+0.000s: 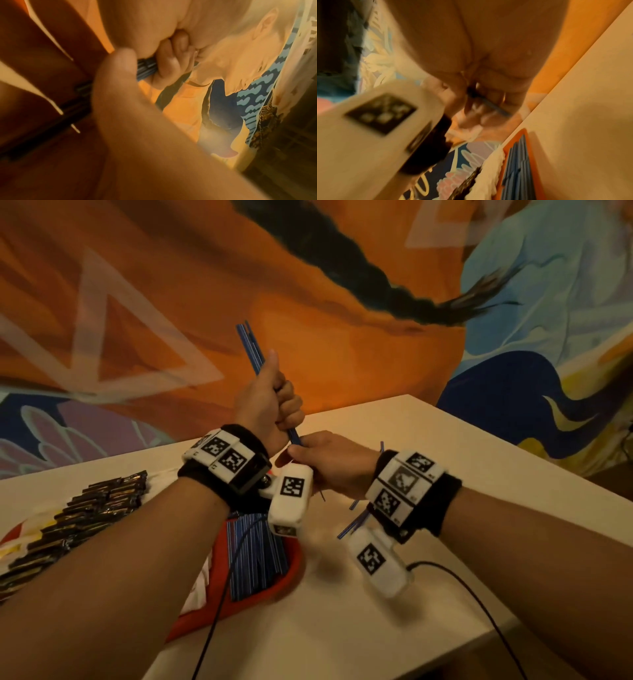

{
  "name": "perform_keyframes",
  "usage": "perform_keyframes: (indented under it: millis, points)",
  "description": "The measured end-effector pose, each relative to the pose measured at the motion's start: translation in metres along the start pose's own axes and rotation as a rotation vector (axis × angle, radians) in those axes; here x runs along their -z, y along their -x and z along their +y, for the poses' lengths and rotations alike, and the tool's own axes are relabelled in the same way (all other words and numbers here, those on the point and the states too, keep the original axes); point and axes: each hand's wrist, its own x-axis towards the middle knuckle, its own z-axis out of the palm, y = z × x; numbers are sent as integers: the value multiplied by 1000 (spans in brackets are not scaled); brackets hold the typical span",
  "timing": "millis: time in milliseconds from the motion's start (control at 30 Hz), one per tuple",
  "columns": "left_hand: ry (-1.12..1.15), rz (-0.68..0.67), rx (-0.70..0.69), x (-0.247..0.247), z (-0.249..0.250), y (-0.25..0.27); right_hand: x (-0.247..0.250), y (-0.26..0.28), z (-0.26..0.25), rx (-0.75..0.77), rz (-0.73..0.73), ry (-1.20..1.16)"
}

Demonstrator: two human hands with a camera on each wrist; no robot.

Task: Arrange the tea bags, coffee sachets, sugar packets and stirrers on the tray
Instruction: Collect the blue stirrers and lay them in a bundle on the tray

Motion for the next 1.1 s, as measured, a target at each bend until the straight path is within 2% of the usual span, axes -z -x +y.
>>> perform_keyframes:
  millis: [67,200,467,633,767,933,1100]
  points:
    - [33,22,6,1,3,-1,-9,0,0,48,77,15]
    - [127,78,22,5,9,-1,-7,4,-4,108,141,171]
    - [334,237,-67,29,30,-10,1,23,10,53,81,282]
    - [266,372,-90,50,37,-13,12,32,8,30,72,266]
    - [95,424,-89,58,30,-14,19,31,-1,54,129,195]
    - [17,338,-19,51,9,-9,18,21,-18,87,245,225]
    - [-59,269,41,31,-11,-3,6,11,-36,118,355,556]
